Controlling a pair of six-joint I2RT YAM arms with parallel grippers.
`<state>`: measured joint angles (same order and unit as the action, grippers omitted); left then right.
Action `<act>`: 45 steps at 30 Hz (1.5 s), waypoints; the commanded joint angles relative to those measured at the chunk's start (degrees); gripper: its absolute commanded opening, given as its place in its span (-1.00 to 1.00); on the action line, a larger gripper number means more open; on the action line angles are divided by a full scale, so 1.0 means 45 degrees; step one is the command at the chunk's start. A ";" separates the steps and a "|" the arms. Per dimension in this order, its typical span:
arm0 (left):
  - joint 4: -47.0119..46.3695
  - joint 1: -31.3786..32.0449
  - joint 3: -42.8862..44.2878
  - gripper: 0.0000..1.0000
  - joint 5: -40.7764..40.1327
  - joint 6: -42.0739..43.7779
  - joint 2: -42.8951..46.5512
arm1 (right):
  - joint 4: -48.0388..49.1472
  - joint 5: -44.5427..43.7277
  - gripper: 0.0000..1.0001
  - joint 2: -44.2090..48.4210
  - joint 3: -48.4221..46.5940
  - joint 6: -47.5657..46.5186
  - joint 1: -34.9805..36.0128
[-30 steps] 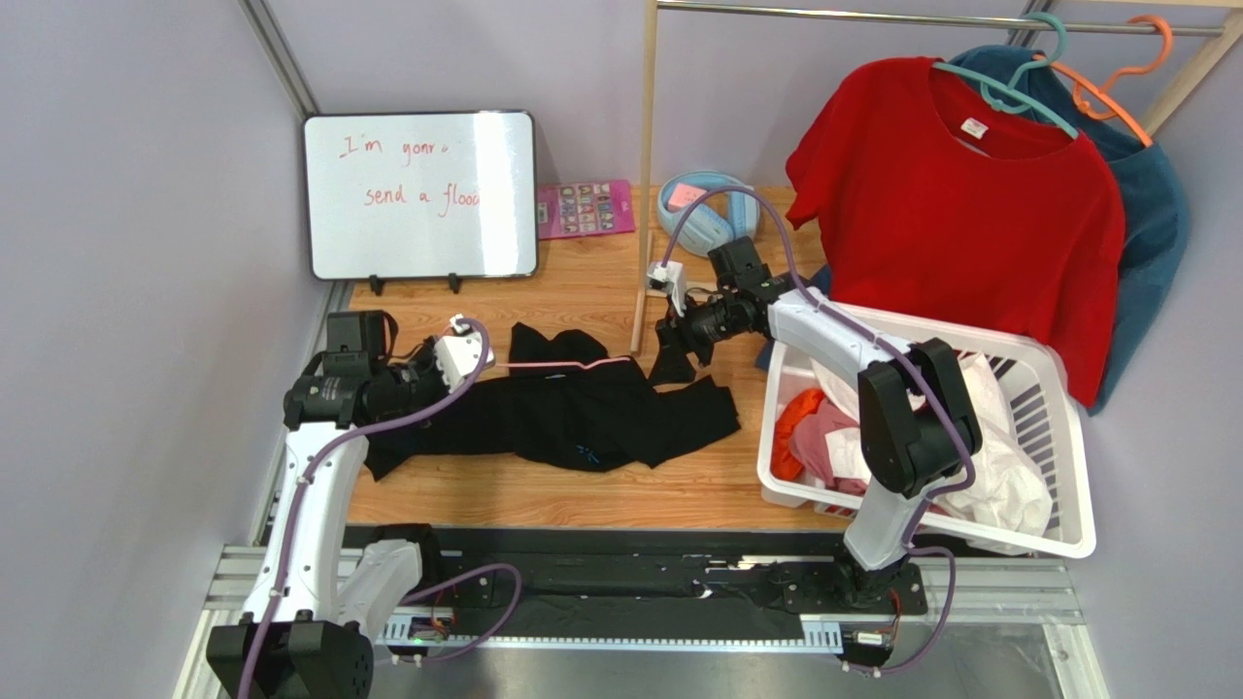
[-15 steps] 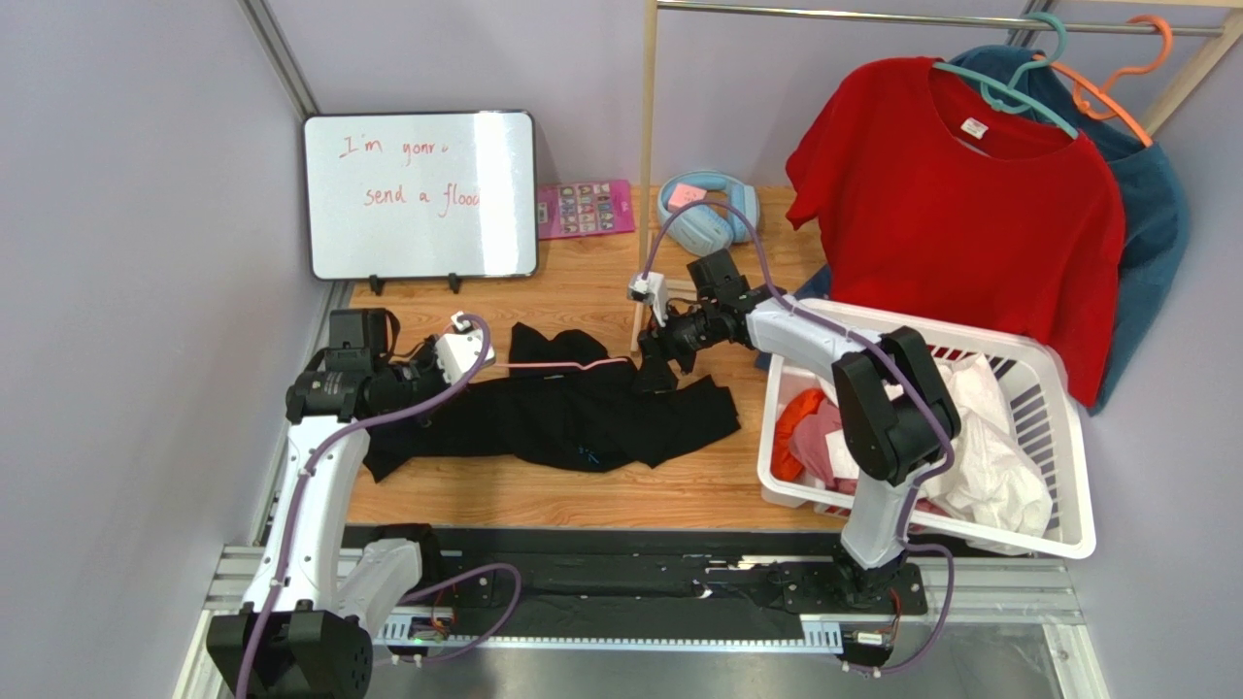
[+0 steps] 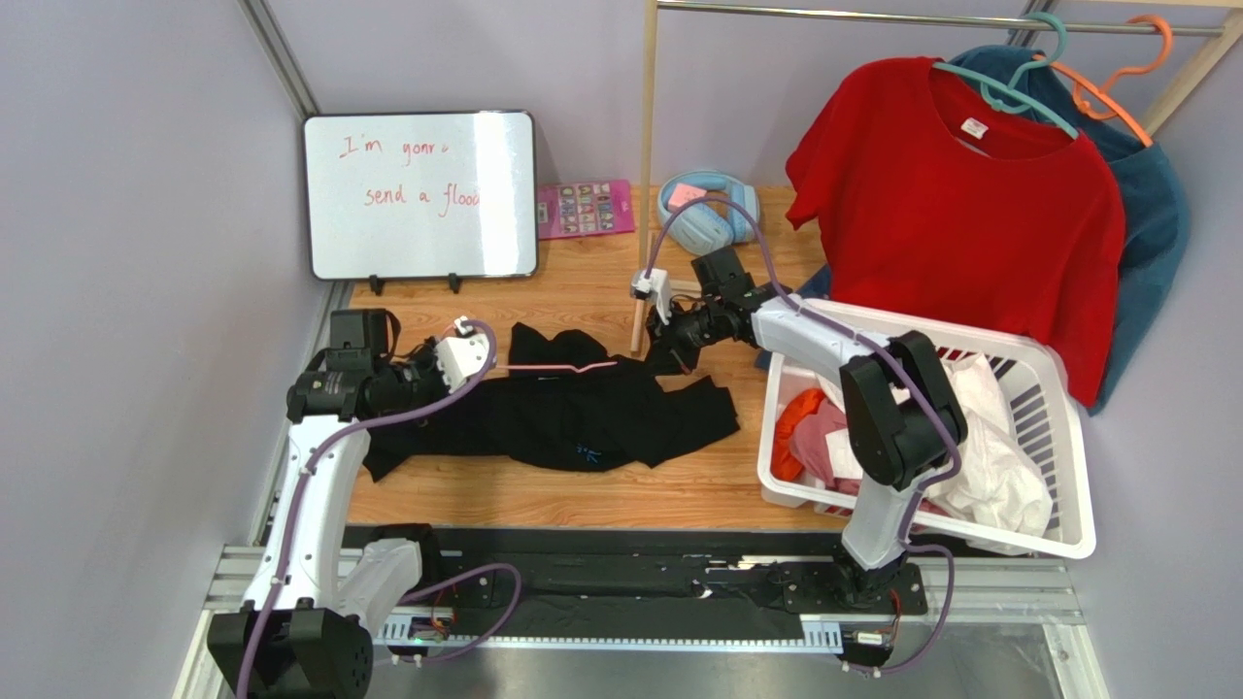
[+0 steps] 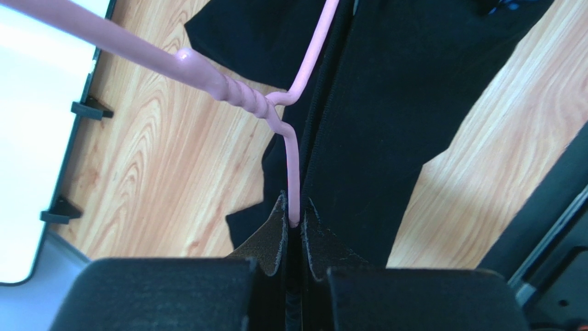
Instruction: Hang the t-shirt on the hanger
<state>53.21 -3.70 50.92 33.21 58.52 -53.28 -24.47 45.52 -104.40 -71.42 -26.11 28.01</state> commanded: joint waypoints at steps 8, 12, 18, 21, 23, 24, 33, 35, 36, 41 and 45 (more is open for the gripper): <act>0.0459 0.0177 0.1104 -1.00 0.0253 0.1607 -0.0348 | -0.2940 0.1114 -1.00 0.2086 -0.1843 -0.1542 -0.0640; 0.0831 0.0765 0.2821 -1.00 0.1814 0.0395 -0.0719 | -0.3642 0.1174 -1.00 0.2282 -0.2468 -0.1931 -0.0073; 0.1104 0.1136 0.3723 -1.00 0.2793 0.0431 -0.0661 | -0.5597 0.1330 0.66 0.2554 -0.3719 -0.3219 0.0064; 0.1222 0.1214 0.3938 -1.00 0.2952 0.0608 -0.0505 | -0.6434 0.1057 0.67 0.2906 -0.3992 -0.4526 0.0454; 0.1280 0.1350 0.4075 -1.00 0.2932 0.0628 -0.0466 | -0.7431 0.0902 0.56 0.2965 -0.4284 -0.5465 0.0903; 0.1281 0.1486 0.4173 -1.00 0.2971 0.0609 -0.0446 | -0.7646 0.0785 0.48 0.3062 -0.4440 -0.5661 0.1079; 0.0853 0.2658 0.4662 -1.00 0.3167 -0.0211 -0.0095 | -0.7921 -0.0935 -0.52 0.3024 -0.4929 -0.6152 0.2837; 0.0637 0.3107 0.4720 -1.00 0.2876 -0.0621 -0.0056 | -0.8058 -0.0935 -0.57 0.2927 -0.5417 -0.5918 0.3052; 0.0520 0.3340 0.4798 -1.00 0.2777 -0.0699 -0.0055 | -0.8078 -0.0897 -0.57 0.2926 -0.5631 -0.5588 0.3188; 0.0051 0.4395 0.4760 -1.00 0.2075 -0.1265 -0.0075 | -0.7825 -0.0467 -0.57 0.2946 -0.7133 -0.4512 0.3463; -0.0788 0.4885 0.4525 -1.00 0.1819 -0.2007 -0.0133 | -0.7453 -0.0271 -0.53 0.2907 -0.7917 -0.3652 0.3658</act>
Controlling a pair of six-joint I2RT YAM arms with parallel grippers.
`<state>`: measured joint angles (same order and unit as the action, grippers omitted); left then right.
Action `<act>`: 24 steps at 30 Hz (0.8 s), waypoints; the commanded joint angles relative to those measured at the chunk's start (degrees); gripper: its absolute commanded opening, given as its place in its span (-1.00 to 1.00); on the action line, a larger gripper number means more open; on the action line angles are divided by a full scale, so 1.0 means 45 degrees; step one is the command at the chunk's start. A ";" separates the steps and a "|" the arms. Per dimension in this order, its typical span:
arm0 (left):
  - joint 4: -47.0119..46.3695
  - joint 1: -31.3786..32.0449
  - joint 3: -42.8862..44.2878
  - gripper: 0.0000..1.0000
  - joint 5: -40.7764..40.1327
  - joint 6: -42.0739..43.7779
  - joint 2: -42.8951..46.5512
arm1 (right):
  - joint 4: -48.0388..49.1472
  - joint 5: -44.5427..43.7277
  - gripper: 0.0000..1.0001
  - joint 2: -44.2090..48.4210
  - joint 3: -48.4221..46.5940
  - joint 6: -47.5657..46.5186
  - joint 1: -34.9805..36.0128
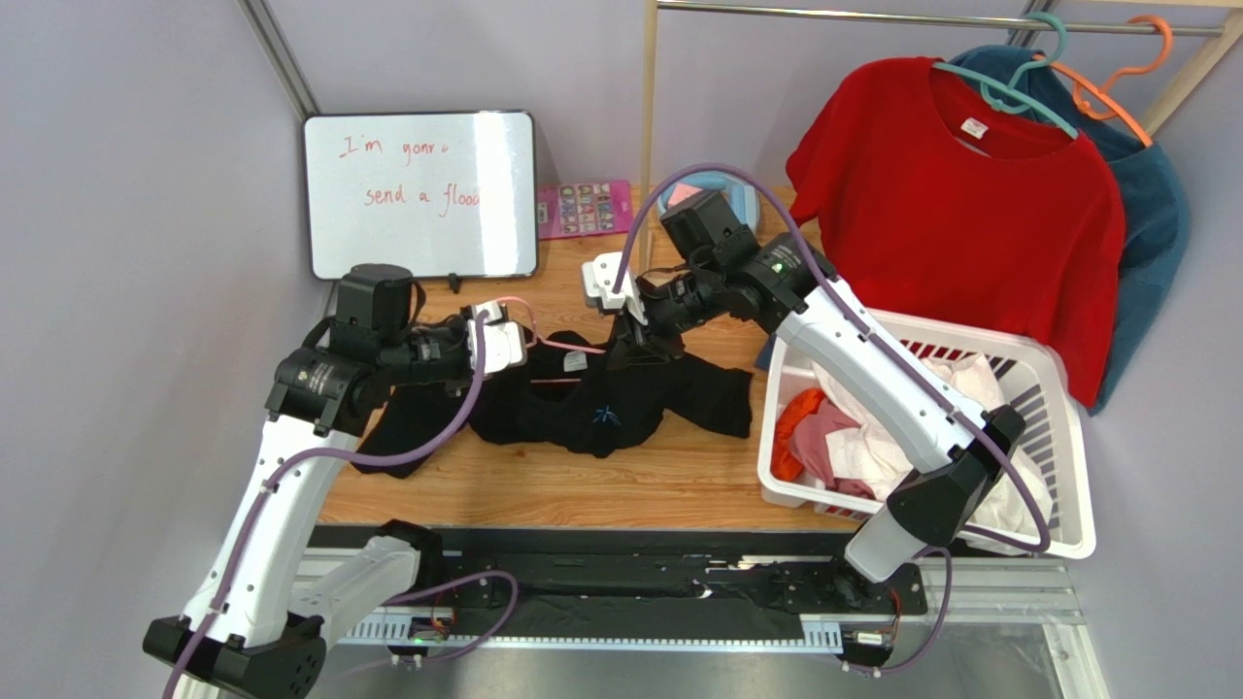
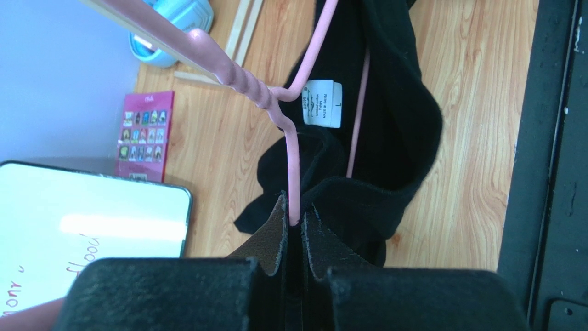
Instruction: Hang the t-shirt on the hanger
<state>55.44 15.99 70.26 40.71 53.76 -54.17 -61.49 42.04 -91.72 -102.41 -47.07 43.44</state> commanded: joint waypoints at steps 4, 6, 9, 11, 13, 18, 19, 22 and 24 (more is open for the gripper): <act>-0.1812 0.0568 0.0402 -1.00 -0.0158 -0.2003 0.0202 | 0.0269 -0.0372 -0.20 0.0323 -0.0740 0.0601 0.0230; -0.1559 0.0413 0.0714 -1.00 -0.0491 -0.1966 0.0397 | -0.0218 -0.0961 0.05 0.0790 0.0154 0.0188 -0.0042; -0.1052 -0.0346 0.0890 -1.00 -0.0219 -0.1791 0.0904 | -0.0474 -0.1373 0.15 0.1629 0.1890 -0.0359 -0.0996; -0.0740 -0.0583 0.0891 -1.00 -0.0024 -0.1731 0.1217 | -0.0592 -0.1510 0.10 0.1963 0.2540 -0.0884 -0.1487; -0.0680 -0.0682 0.0813 -1.00 0.0016 -0.1751 0.1490 | -0.0767 -0.1646 0.04 0.2256 0.3223 -0.1160 -0.1976; -0.0718 -0.0682 0.0774 -1.00 0.0036 -0.1829 0.1550 | -0.1178 -0.1531 -0.29 0.2258 0.3247 -0.1513 -0.2231; -0.0718 -0.0682 0.0793 -1.00 0.0074 -0.1810 0.1492 | -0.1198 -0.1433 -0.34 0.2200 0.3053 -0.1494 -0.2251; -0.0816 -0.0682 0.0949 -1.00 0.0172 -0.1945 0.1355 | -0.1490 -0.1237 -0.94 0.1907 0.2506 -0.1474 -0.2231; -0.0796 -0.0682 0.1027 -1.00 0.0211 -0.1907 0.1355 | -0.1723 -0.1509 -1.00 0.1672 0.2289 -0.1435 -0.2290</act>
<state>53.82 13.13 71.96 39.03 46.44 -47.79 -67.79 35.05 -83.57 -88.12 -52.77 33.32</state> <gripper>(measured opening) 0.030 0.038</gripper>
